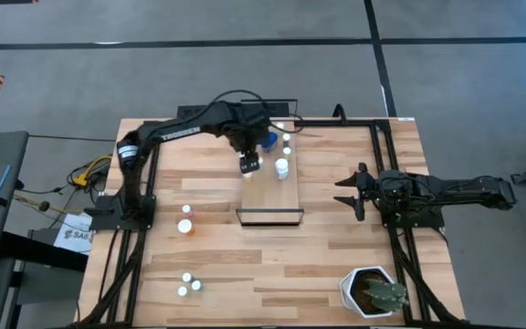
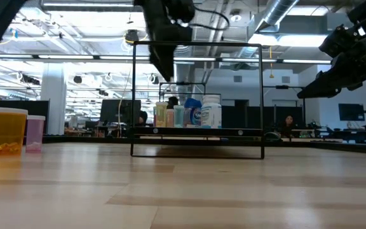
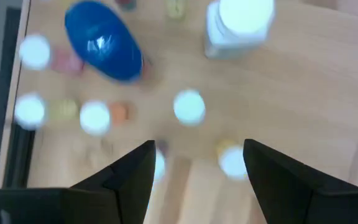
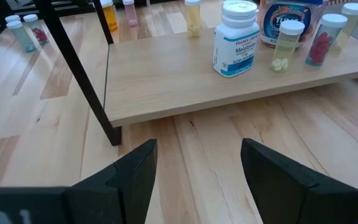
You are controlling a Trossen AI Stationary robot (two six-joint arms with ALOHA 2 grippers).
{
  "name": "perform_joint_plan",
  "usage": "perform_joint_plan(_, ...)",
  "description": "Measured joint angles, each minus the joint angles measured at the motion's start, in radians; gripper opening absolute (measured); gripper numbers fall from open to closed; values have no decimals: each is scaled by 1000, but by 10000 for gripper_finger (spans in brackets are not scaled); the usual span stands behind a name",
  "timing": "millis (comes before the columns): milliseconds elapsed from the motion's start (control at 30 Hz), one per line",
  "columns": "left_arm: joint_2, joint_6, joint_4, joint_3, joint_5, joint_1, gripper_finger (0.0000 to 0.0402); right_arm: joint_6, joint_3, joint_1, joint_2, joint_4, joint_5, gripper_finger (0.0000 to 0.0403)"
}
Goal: Pick and place medicine bottles onto shelf by color
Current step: Put the pink pill bottle on the shelf
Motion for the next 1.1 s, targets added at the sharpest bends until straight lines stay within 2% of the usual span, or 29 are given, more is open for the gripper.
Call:
perform_joint_plan(133, -109, -108, -41, -109, -25, -28, 231, 0, 0, 0, 0, 0, 0, 255)
perform_joint_plan(267, -286, -280, -26, -300, -94, -91, 231, 0, 0, 0, 0, 0, 0, 255)
perform_joint_plan(400, -477, -513, 15, -504, -142, -184, 231, 0, 0, 0, 0, 0, 0, 255)
perform_joint_plan(533, -612, -800, 28, -669, -175, -270, 231, 0, 0, 0, 0, 0, 0, 255)
perform_joint_plan(633, -655, -1004, 29, -771, -184, -314, 231, 0, 0, 0, 0, 0, 0, 255)
perform_joint_plan(733, -661, -1121, 31, -850, -176, -346, 230, 0, 0, 0, 0, 0, 0, 255)
perform_joint_plan(1100, -655, -1303, 62, -1023, -134, -441, 230, 0, 0, 0, 0, 0, 0, 255)
